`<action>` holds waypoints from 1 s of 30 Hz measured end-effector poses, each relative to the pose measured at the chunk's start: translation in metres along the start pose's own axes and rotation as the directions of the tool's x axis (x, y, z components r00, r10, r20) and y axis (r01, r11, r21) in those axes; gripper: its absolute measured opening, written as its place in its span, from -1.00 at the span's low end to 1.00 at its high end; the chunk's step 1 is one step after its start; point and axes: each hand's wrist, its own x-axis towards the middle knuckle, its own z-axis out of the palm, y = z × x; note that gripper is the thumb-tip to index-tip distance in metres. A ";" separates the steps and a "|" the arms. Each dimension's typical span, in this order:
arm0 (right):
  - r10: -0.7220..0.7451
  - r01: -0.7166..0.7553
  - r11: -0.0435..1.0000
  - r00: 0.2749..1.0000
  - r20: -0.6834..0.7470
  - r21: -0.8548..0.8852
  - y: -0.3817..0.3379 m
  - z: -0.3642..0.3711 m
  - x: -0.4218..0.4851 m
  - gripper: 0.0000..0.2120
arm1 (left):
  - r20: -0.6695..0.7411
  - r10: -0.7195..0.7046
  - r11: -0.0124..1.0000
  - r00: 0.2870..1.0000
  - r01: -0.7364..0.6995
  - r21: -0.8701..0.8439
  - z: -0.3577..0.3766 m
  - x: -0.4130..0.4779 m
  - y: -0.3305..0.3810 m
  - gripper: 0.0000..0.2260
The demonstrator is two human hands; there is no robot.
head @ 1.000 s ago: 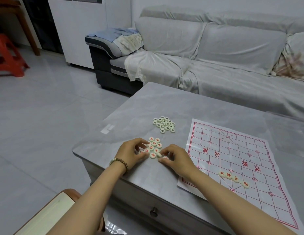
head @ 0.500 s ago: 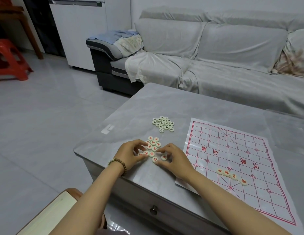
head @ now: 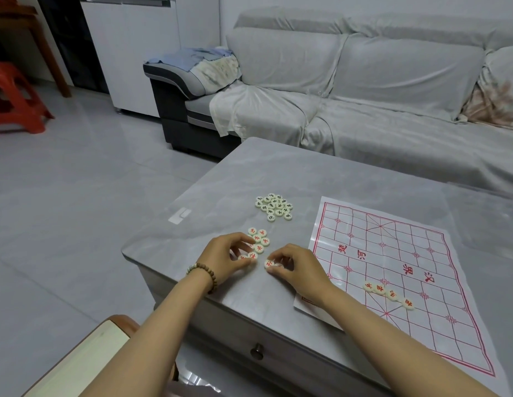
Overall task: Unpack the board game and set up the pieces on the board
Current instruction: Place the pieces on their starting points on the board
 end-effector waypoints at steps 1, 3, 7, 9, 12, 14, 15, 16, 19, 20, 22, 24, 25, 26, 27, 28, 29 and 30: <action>-0.004 0.004 1.000 1.000 -0.003 0.006 -0.001 -0.005 -0.002 -0.81 | 0.002 0.007 1.000 1.000 -0.007 -0.011 0.003 0.001 0.003 -0.73; 0.001 -0.001 1.000 0.999 -0.040 0.013 0.002 -0.019 -0.009 -0.83 | 0.010 0.016 0.999 1.000 -0.015 -0.043 0.011 0.004 0.013 -0.74; 0.051 -0.051 0.999 0.989 -0.137 0.006 0.024 -0.067 -0.048 -0.85 | 0.115 0.089 0.996 0.989 -0.086 -0.037 0.043 0.008 0.048 -0.75; 0.115 -0.118 0.993 0.981 -0.158 -0.013 0.040 -0.092 -0.075 -0.84 | 0.194 0.145 0.989 0.970 -0.140 -0.043 0.066 0.008 0.068 -0.75; 0.205 -0.220 0.973 0.963 -0.174 -0.071 0.063 -0.118 -0.111 -0.83 | 0.313 0.206 0.974 0.927 -0.225 0.025 0.101 0.007 0.092 -0.73; 0.250 -0.269 0.960 0.948 -0.195 -0.074 0.078 -0.127 -0.132 -0.82 | 0.361 0.202 0.968 0.911 -0.242 0.069 0.119 0.007 0.103 -0.71; 0.269 -0.288 0.955 0.941 -0.204 -0.069 0.083 -0.129 -0.140 -0.81 | 0.380 0.198 0.966 0.903 -0.246 0.082 0.127 0.007 0.108 -0.71; 0.283 -0.302 0.951 0.936 -0.209 -0.065 0.086 -0.130 -0.145 -0.81 | 0.397 0.200 0.962 0.896 -0.257 0.093 0.133 0.007 0.114 -0.72; 0.295 -0.315 0.947 0.930 -0.219 -0.063 0.089 -0.127 -0.150 -0.80 | 0.427 0.229 0.946 0.875 -0.304 0.115 0.148 0.009 0.129 -0.78; 0.294 -0.315 0.947 0.928 -0.227 -0.061 0.089 -0.125 -0.150 -0.80 | 0.431 0.236 0.942 0.871 -0.314 0.119 0.152 0.009 0.134 -0.79; 0.292 -0.317 0.946 0.924 -0.248 -0.064 0.092 -0.121 -0.150 -0.79 | 0.429 0.235 0.935 0.872 -0.323 0.143 0.160 0.009 0.141 -0.80; 0.295 -0.320 0.945 0.922 -0.253 -0.064 0.096 -0.119 -0.150 -0.77 | 0.417 0.234 0.930 0.878 -0.327 0.168 0.166 0.010 0.146 -0.79; 0.295 -0.319 0.946 0.923 -0.248 -0.061 0.097 -0.119 -0.150 -0.76 | 0.412 0.232 0.929 0.881 -0.326 0.174 0.168 0.011 0.148 -0.79; 0.296 -0.318 0.946 0.924 -0.241 -0.059 0.098 -0.118 -0.150 -0.76 | 0.408 0.231 0.928 0.883 -0.326 0.179 0.169 0.013 0.148 -0.79; 0.292 -0.314 0.948 0.927 -0.237 -0.059 0.098 -0.117 -0.149 -0.76 | 0.407 0.232 0.927 0.883 -0.328 0.183 0.170 0.014 0.149 -0.79; 0.284 -0.307 0.950 0.929 -0.237 -0.064 0.099 -0.117 -0.149 -0.77 | 0.406 0.234 0.925 0.883 -0.330 0.186 0.171 0.016 0.149 -0.79; 0.275 -0.298 0.952 0.931 -0.241 -0.066 0.099 -0.116 -0.148 -0.78 | 0.405 0.237 0.923 0.883 -0.334 0.189 0.171 0.017 0.148 -0.79; 0.269 -0.292 0.954 0.931 -0.246 -0.063 0.098 -0.115 -0.147 -0.78 | 0.407 0.240 0.922 0.881 -0.339 0.189 0.170 0.017 0.148 -0.78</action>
